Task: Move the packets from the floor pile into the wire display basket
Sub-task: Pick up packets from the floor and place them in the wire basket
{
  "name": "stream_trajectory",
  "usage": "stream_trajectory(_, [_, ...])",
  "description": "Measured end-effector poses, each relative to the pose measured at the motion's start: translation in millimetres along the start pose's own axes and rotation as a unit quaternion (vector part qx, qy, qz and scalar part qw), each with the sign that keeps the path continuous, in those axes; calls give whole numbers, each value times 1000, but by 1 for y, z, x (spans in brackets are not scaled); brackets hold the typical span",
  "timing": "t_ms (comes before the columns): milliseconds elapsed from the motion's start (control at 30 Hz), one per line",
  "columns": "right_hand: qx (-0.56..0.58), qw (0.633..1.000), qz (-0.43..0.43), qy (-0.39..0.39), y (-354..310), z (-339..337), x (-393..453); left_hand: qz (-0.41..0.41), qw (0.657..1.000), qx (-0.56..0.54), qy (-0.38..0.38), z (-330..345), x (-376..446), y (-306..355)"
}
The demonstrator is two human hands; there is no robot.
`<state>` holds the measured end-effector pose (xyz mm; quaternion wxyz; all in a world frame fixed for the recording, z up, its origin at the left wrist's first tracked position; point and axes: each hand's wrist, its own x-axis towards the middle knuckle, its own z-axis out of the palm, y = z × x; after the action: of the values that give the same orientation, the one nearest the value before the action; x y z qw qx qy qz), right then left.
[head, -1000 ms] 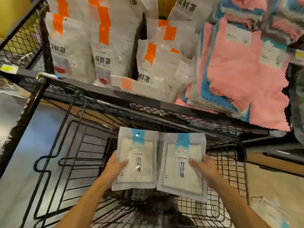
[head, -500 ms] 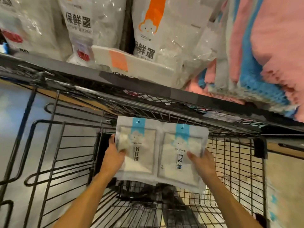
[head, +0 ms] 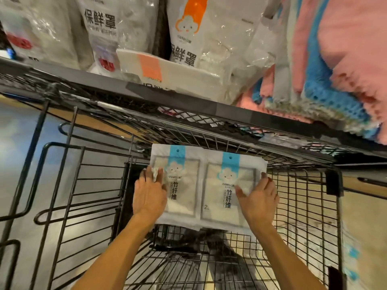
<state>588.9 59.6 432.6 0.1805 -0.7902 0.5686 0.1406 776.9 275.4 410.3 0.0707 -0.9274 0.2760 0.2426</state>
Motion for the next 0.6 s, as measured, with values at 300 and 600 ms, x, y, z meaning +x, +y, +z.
stream_trajectory(300, [-55, 980, -184, 46, 2, -57, -16, 11, 995, -44, 85, -65, -36, 8])
stream_trajectory(600, [-48, 958, -274, 72, 2, -160, -45, 7, 987, -59, 151, -152, -119, 37])
